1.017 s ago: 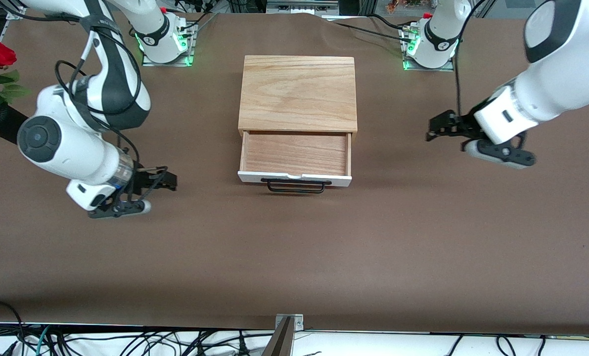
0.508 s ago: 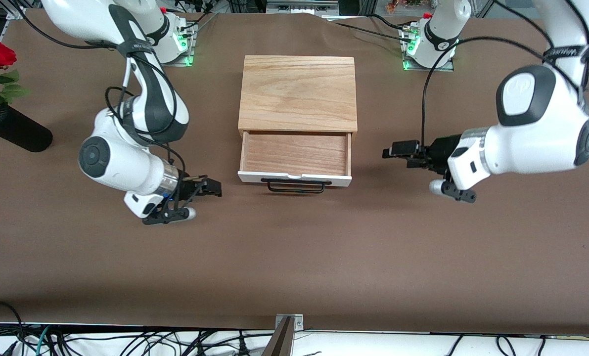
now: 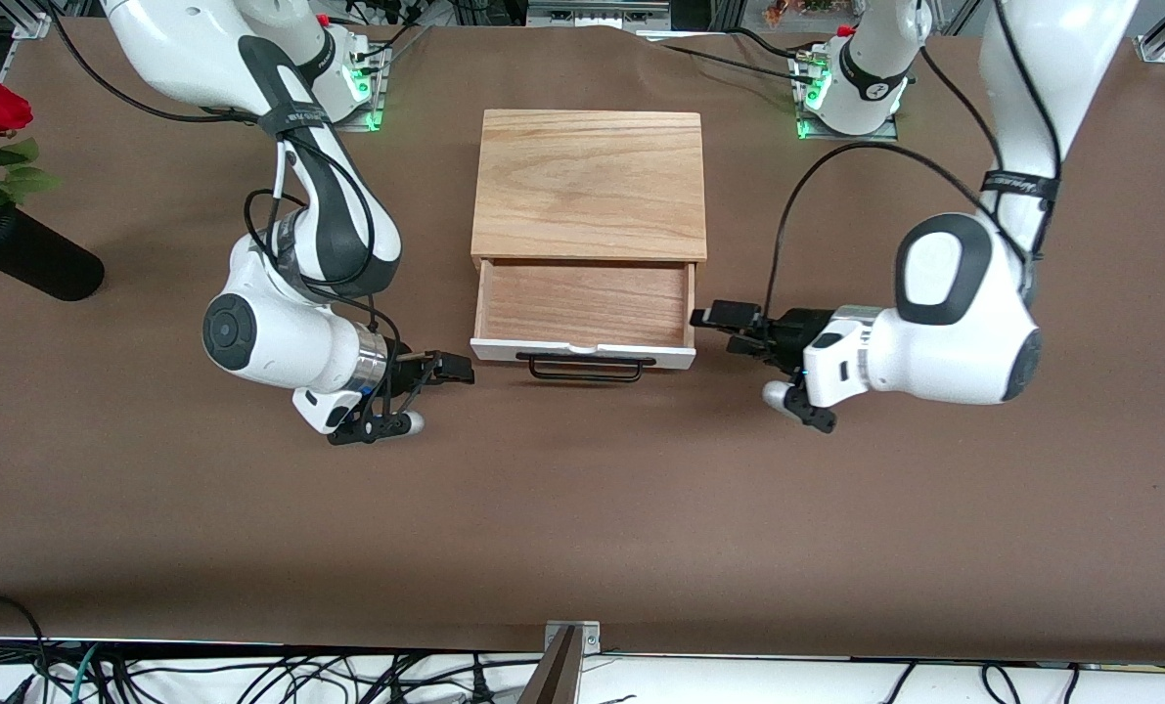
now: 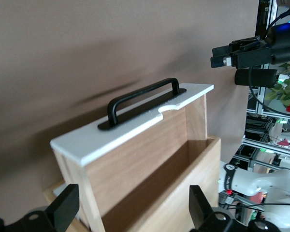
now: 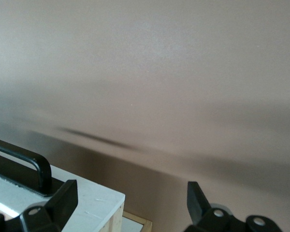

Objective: Close drawer with both arms simultaneously
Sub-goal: 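Move the right gripper and the left gripper toward the drawer's white front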

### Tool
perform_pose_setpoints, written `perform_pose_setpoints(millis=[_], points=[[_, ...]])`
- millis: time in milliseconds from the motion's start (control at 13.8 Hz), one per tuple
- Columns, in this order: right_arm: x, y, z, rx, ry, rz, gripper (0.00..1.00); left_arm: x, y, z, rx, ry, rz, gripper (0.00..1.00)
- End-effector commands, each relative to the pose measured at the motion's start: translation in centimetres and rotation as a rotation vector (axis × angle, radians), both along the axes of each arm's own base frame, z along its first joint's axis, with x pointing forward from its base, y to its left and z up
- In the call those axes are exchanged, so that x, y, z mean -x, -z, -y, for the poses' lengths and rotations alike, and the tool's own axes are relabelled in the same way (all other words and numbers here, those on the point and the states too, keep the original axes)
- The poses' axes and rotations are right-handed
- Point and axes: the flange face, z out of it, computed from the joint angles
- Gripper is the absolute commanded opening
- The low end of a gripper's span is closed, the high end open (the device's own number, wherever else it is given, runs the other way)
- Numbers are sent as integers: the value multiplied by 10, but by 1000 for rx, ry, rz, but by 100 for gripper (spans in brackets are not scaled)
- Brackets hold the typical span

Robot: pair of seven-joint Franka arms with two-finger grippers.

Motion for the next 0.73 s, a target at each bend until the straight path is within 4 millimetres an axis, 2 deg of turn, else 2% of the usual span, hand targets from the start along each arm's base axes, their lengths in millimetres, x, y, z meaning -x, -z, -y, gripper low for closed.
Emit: perform_pose_setpoints(millis=[0, 145, 363, 508, 654], points=[[2, -2, -18, -65, -15, -10, 100, -12, 15, 13, 42, 39, 103, 100], [7, 3, -29, -90, -23, -30, 100, -23, 16, 14, 42, 20, 226, 100], [11, 12, -37, -92, -33, -45, 100, -24, 30, 39, 19, -38, 308, 100], [13, 16, -41, -90, -40, -54, 100, -23, 53, 50, 25, -66, 287, 100], [17, 20, -48, -94, -51, -62, 100, -21, 57, 42, 73, -111, 209, 100]])
